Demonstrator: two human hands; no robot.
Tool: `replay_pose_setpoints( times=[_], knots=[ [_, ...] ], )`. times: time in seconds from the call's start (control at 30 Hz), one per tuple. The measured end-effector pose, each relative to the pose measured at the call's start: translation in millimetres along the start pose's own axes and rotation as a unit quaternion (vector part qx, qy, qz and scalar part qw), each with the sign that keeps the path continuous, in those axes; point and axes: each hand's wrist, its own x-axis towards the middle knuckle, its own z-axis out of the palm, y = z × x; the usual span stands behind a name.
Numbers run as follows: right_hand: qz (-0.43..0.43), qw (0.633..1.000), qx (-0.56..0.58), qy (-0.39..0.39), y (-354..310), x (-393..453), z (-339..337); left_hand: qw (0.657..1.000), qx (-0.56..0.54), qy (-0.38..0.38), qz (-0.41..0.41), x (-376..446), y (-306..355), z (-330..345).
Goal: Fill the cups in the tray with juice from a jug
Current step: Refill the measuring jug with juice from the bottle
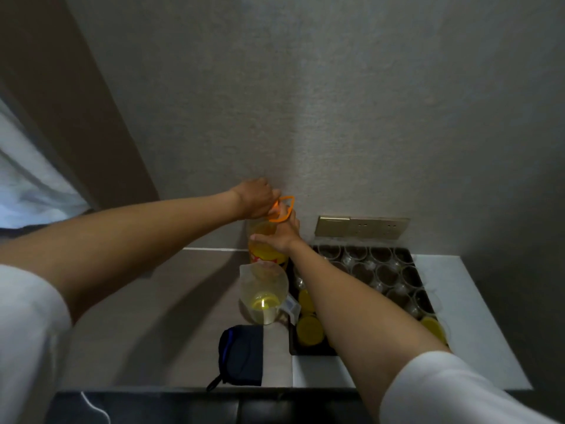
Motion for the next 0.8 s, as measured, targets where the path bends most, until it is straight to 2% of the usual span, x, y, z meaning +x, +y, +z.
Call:
replay_pose_setpoints(
  times=[0.07, 0.2, 0.3, 0.47, 0.6, 0.8],
  knots=[
    [-0.001, 1.0, -0.01, 0.012, 0.3, 0.8, 2.1, 0.998, -0.01, -0.02, -0.063, 1.0, 8.3, -2.7],
    [-0.011, 0.999, -0.035, 0.017, -3.4, -2.3, 1.3, 0.989, -0.023, -0.058, -0.136, 5.8, 23.7, -6.9],
    [-0.016, 0.999, -0.033, 0.027, -5.6, -3.7, 1.4, 0.982, -0.034, -0.041, -0.183, 6.1, 25.0, -11.0],
    [0.003, 0.999, -0.018, 0.033, -8.8, -2.1, 4.2, 0.979, -0.096, 0.022, -0.176, 5.6, 31.4, -6.2],
    [-0.008, 0.999, -0.039, 0.033, -4.9, -0.2, 2.2, 0.98, -0.106, 0.03, -0.167, 2.3, 32.9, -2.2],
    [0.013, 1.0, -0.009, 0.015, -6.3, -1.4, 4.9, 0.975, -0.094, 0.053, -0.194, -3.1, 27.3, -10.3]
  ],
)
